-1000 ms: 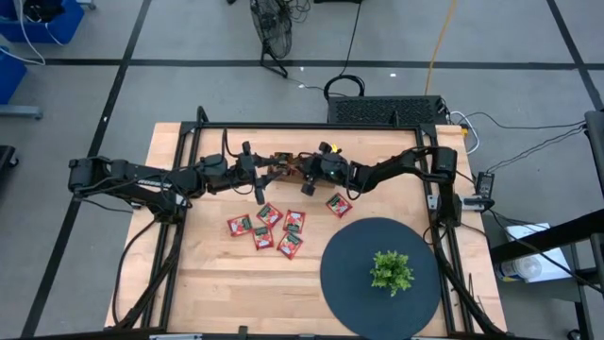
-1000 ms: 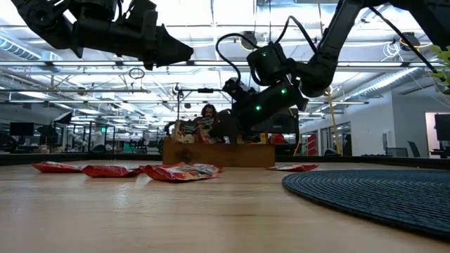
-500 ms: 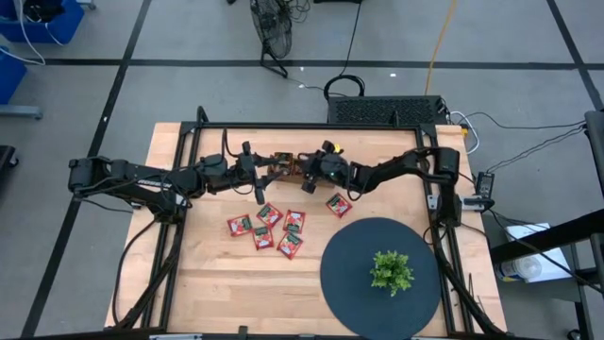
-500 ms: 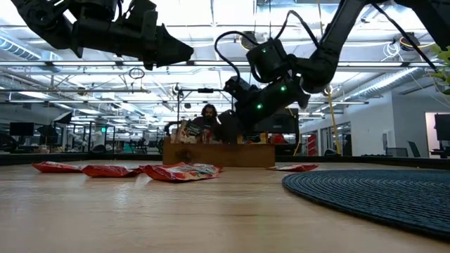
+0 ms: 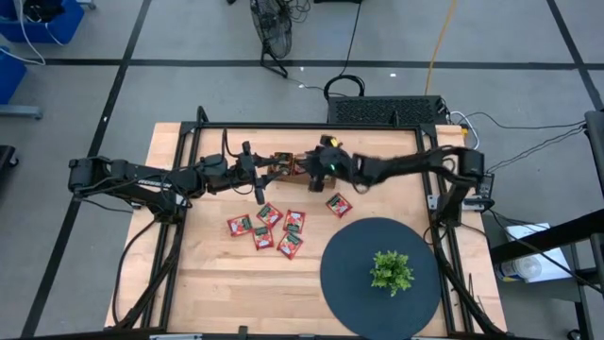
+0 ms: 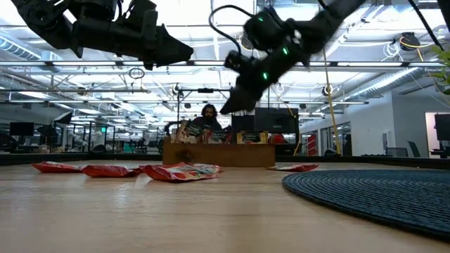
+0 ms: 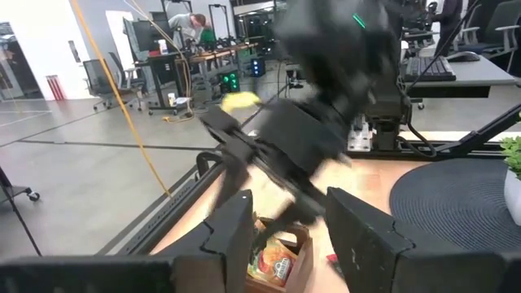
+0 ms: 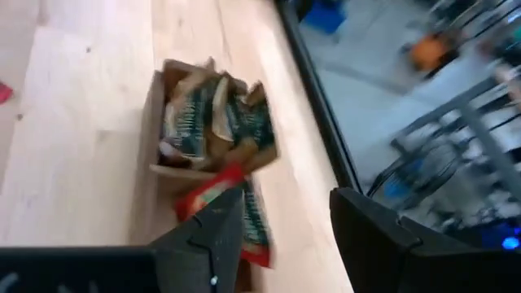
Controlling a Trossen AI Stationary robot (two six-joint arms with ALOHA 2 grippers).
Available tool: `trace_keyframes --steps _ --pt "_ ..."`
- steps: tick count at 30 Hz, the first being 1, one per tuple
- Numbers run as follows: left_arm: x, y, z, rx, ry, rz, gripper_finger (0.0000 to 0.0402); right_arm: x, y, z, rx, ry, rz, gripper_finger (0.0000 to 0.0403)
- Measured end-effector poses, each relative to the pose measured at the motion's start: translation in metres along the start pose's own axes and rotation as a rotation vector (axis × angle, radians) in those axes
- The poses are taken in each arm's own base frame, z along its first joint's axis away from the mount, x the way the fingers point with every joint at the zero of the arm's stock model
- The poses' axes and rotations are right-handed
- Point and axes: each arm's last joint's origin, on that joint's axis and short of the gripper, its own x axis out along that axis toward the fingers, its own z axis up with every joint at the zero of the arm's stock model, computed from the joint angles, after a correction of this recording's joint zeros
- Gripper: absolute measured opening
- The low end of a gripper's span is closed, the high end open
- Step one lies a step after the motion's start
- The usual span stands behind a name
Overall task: Pick & Place Tea
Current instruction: Put the red tea bag into the middle section wooden organizer
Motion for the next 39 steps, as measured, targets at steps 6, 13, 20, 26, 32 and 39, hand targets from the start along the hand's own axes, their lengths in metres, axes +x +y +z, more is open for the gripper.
trace_keyframes --steps 6,13,20,26,32,39 --pt "0.0 0.0 0.0 0.0 0.0 0.001 0.017 0.0 -0.045 0.032 0.063 0.089 0.292 0.0169" --pt "0.0 0.0 0.0 0.0 0.0 0.0 0.0176 0.033 -0.043 0.001 0.104 0.138 0.51 0.0169" --pt "0.0 0.0 0.0 0.0 0.0 0.0 0.0167 0.048 -0.035 -0.003 0.066 0.098 0.501 0.0169" --pt "0.0 0.0 0.0 0.0 0.0 0.0 0.0159 0.051 -0.04 -0.006 0.026 0.122 0.424 0.0169" --pt "0.0 0.0 0.0 0.0 0.0 -0.001 0.0166 0.055 -0.05 -0.016 0.08 0.152 0.427 0.0169" --pt "0.0 0.0 0.0 0.0 0.0 -0.001 0.0177 0.057 -0.05 -0.02 0.113 0.137 0.495 0.0169"
